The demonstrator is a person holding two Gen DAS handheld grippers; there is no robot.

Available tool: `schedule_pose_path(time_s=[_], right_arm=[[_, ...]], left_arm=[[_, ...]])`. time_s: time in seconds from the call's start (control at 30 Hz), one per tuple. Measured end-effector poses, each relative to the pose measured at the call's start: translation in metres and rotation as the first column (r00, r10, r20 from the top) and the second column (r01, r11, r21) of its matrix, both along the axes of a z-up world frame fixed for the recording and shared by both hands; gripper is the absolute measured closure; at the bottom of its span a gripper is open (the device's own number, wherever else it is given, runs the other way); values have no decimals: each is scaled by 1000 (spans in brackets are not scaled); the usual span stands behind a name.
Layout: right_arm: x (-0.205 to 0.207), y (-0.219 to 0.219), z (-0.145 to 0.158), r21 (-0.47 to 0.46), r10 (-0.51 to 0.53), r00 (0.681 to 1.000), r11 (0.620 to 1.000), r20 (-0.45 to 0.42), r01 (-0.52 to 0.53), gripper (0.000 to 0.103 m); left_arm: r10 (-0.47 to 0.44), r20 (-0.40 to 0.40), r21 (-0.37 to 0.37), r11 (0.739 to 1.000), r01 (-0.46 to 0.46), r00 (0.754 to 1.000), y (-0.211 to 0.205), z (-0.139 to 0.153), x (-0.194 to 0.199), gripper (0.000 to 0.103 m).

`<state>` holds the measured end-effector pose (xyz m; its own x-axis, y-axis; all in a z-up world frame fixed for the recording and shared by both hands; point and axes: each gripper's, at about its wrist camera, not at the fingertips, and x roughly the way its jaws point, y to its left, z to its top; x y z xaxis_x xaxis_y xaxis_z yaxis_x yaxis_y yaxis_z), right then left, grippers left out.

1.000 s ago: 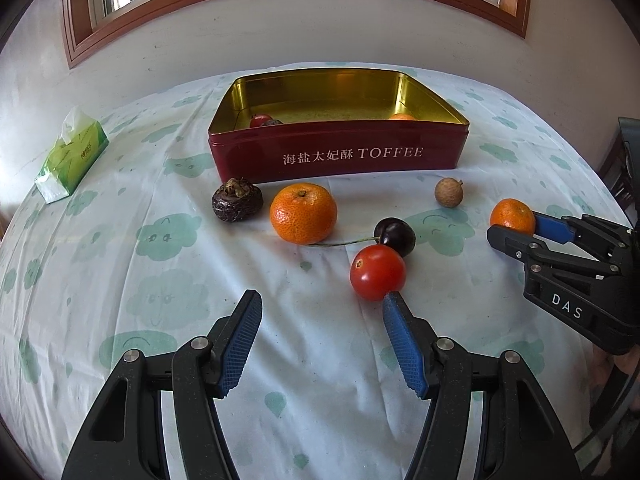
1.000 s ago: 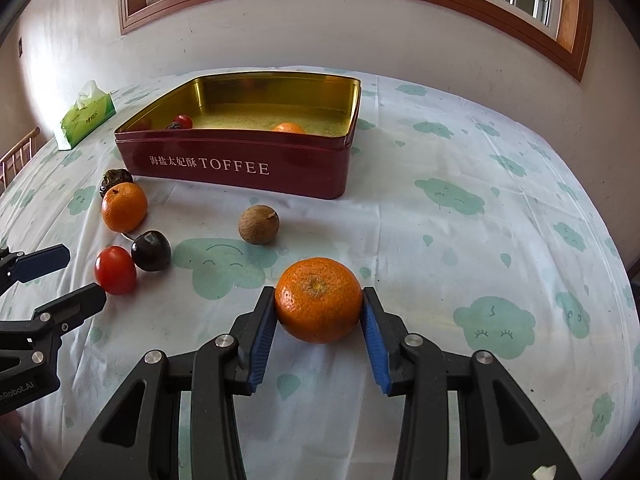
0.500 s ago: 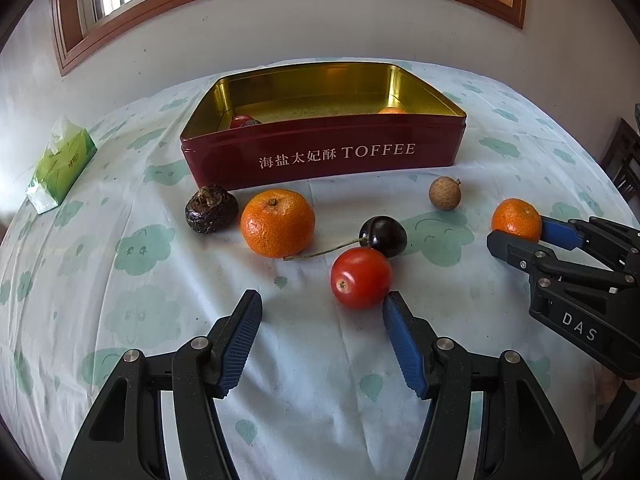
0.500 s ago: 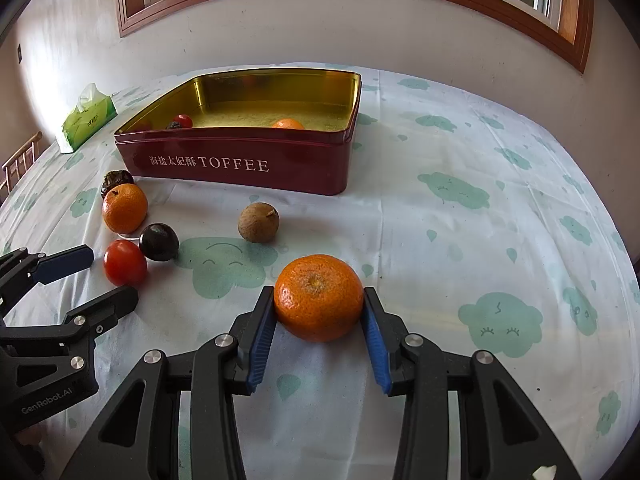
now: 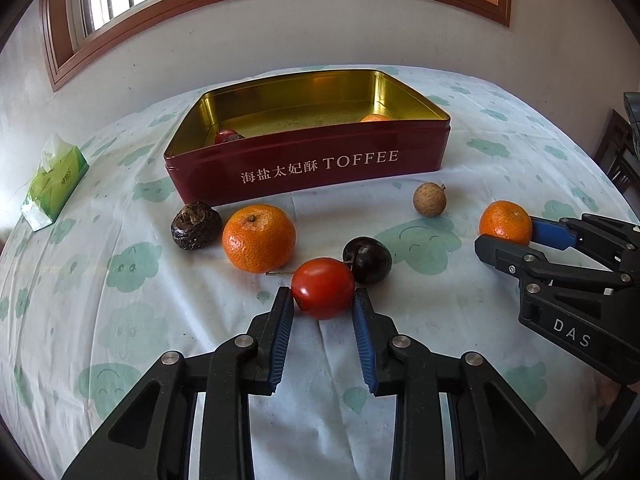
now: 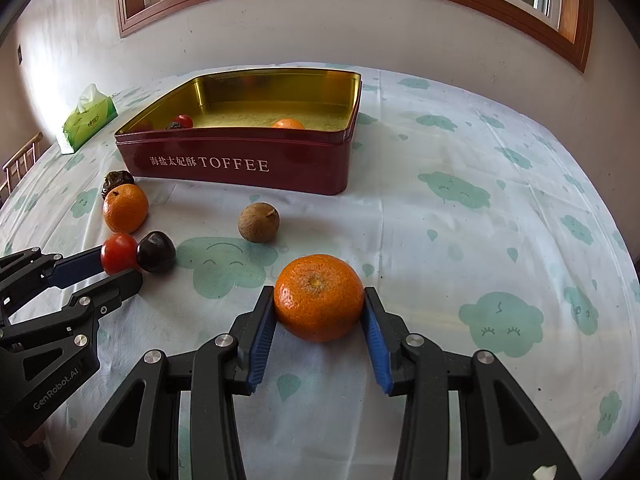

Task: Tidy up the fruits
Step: 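Close the left tool on the red tomato while the right tool holds the orange, then carry the tomato in the left tool and orange in the right tool over the tin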

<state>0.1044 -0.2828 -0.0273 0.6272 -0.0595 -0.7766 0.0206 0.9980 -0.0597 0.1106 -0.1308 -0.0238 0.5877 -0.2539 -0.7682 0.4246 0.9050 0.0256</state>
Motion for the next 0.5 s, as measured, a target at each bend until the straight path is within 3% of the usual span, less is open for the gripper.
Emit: schedule_pose_path(time_s=[0.5], right_arm=[[0, 0, 0, 1, 0, 1000, 1000, 0, 0, 64]], left_arm=[[19, -7, -5, 1000, -19, 1000, 13, 0, 0, 73]])
